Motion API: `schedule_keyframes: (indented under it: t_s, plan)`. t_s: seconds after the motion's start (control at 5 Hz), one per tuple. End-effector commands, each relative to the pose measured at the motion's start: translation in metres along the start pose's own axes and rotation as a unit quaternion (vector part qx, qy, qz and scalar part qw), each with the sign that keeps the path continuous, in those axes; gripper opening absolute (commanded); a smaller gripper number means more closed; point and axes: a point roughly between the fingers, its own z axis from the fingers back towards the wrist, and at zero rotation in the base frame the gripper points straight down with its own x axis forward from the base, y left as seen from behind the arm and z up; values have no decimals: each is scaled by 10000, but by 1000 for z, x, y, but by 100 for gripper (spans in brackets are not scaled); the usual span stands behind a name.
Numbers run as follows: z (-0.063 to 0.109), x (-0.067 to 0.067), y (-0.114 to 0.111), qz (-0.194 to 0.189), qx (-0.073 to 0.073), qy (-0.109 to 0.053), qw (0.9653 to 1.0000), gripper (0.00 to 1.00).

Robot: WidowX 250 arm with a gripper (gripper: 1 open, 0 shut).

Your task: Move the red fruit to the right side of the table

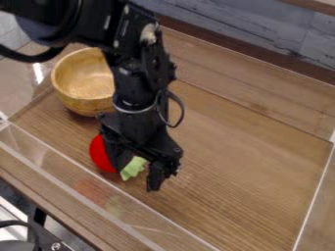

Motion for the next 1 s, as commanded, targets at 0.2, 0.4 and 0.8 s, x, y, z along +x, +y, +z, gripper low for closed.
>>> schedule_keyframes:
  t_s: [0.2, 0.4, 0.8]
  plan:
    - [4, -1, 2, -128, 7, -102, 9999, 0]
    - [24, 3, -4, -133, -52, -214, 9997, 0]
    - [52, 24, -3, 178, -155, -466, 9986, 0]
